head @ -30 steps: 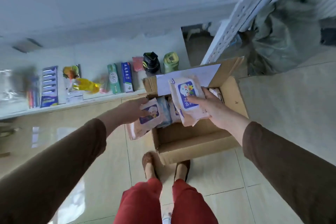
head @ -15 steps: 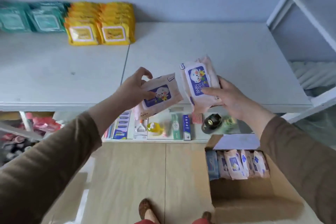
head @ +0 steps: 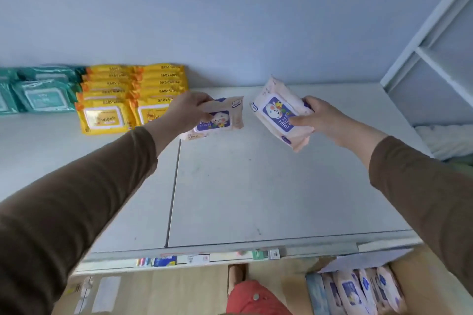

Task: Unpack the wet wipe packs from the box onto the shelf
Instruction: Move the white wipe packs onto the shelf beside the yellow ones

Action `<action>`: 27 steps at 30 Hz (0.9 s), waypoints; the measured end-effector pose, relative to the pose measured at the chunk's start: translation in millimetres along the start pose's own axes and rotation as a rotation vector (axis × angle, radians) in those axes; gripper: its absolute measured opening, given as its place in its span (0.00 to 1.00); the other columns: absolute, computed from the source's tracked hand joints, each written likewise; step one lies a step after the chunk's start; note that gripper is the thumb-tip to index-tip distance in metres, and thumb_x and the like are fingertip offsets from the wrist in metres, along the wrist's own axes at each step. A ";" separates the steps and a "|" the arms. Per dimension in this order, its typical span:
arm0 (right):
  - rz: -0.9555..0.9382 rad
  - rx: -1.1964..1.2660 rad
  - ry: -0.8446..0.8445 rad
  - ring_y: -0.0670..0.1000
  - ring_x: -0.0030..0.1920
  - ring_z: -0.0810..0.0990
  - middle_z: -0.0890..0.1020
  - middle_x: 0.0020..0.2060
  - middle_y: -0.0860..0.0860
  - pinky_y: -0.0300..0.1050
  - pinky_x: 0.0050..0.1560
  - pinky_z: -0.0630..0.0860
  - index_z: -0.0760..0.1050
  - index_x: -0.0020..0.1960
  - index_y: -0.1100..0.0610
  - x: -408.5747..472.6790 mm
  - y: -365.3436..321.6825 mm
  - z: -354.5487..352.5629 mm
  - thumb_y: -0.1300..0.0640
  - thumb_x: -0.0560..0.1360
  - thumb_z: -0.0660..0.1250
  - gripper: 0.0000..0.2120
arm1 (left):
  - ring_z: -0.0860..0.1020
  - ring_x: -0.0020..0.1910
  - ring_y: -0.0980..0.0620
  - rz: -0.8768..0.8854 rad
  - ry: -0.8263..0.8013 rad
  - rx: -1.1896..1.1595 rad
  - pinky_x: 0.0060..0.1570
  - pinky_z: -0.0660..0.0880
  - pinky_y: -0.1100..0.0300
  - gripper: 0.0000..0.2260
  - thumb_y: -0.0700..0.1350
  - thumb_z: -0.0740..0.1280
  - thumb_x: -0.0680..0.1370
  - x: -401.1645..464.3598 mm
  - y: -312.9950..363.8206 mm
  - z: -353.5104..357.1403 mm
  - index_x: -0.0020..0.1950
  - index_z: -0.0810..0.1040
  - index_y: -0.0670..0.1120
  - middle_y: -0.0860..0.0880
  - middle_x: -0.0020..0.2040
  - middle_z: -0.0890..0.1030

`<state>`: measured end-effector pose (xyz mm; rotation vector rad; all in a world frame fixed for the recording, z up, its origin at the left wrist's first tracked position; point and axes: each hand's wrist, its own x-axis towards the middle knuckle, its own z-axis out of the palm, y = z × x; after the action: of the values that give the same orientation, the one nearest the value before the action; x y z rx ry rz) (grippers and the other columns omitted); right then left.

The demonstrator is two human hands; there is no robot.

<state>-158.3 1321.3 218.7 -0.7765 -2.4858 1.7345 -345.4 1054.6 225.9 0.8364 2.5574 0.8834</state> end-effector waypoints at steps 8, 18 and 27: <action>-0.034 -0.269 -0.056 0.54 0.47 0.81 0.84 0.50 0.54 0.43 0.42 0.73 0.78 0.57 0.58 137.7 -14.4 -33.5 0.65 0.72 0.74 0.15 | 0.77 0.45 0.48 0.019 0.013 0.172 0.34 0.70 0.58 0.10 0.43 0.73 0.74 121.4 2.4 -9.4 0.55 0.81 0.51 0.50 0.47 0.82; -0.140 -0.663 -0.107 0.55 0.52 0.80 0.82 0.53 0.51 0.43 0.42 0.69 0.78 0.61 0.55 235.1 -26.9 -22.4 0.57 0.71 0.75 0.18 | 0.78 0.54 0.46 -0.055 -0.085 0.221 0.54 0.78 0.50 0.18 0.43 0.74 0.74 202.4 -16.6 -11.3 0.64 0.78 0.50 0.50 0.56 0.81; -0.063 -0.295 0.355 0.50 0.39 0.81 0.82 0.48 0.48 0.45 0.37 0.76 0.71 0.54 0.53 236.1 20.3 0.8 0.49 0.66 0.79 0.23 | 0.77 0.56 0.45 0.130 0.054 0.711 0.45 0.78 0.51 0.24 0.53 0.75 0.71 206.3 -53.5 -4.5 0.64 0.73 0.53 0.50 0.58 0.80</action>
<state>-357.7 1420.7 137.9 -0.9174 -2.5053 1.1049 -531.6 1145.3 175.4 1.1780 2.9133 -0.0152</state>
